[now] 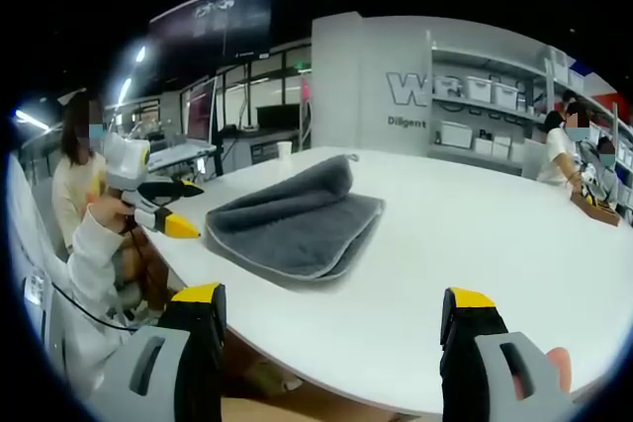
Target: Open the folded towel by lifting each exposed corner and separating the folded layers until the towel lies flat within the target outline without major curled edges
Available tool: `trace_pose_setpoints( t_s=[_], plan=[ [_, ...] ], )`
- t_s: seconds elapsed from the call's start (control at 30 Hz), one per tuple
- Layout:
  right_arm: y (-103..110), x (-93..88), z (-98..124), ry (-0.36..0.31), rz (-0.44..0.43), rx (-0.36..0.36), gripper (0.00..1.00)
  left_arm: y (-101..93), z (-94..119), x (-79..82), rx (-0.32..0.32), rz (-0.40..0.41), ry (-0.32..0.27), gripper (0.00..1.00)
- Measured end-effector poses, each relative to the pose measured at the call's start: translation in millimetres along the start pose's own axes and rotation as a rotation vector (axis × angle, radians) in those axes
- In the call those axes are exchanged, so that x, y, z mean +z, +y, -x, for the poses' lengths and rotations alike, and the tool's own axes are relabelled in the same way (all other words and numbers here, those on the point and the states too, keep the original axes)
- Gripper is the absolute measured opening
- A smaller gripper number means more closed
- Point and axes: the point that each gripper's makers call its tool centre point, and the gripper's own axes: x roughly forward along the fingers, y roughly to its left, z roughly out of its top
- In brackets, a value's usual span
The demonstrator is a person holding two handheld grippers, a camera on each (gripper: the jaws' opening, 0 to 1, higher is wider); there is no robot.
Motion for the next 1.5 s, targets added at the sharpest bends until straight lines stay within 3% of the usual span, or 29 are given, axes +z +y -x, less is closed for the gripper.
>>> trace_pose_setpoints(
  t_s=[0.43,0.77,0.83,0.9,1.0,1.27,1.3,1.5],
  plan=[
    [1,0.5,1,-0.004,0.001,0.003,0.89,1.2,-4,15.9,-0.016,0.001,-0.058,1.00],
    [1,-0.2,0,-0.001,0.001,0.004,0.89,7.0,-16,37.1,-0.083,0.007,-0.091,1.00],
    [2,-0.2,-1,0.000,0.002,0.004,0.89,9.5,-20,43.7,-0.092,0.001,-0.107,1.00],
    [3,-0.5,-1,0.003,0.004,0.006,0.89,11.5,-27,55.6,-0.106,0.024,-0.172,1.00],
    [4,-1.4,-2,0.008,0.007,0.010,0.89,14.6,-33,61.4,-0.117,0.039,-0.195,1.00],
    [4,-0.9,-2,0.007,0.008,0.010,0.89,26.1,-49,76.9,-0.097,0.011,-0.225,0.99],
    [4,-0.9,-2,0.006,0.007,0.009,0.89,26.5,-56,86.8,-0.094,-0.026,-0.250,0.98],
    [4,-1.1,-2,0.008,0.007,0.010,0.89,25.4,-80,101.3,-0.145,-0.079,-0.241,0.96]
  ],
)
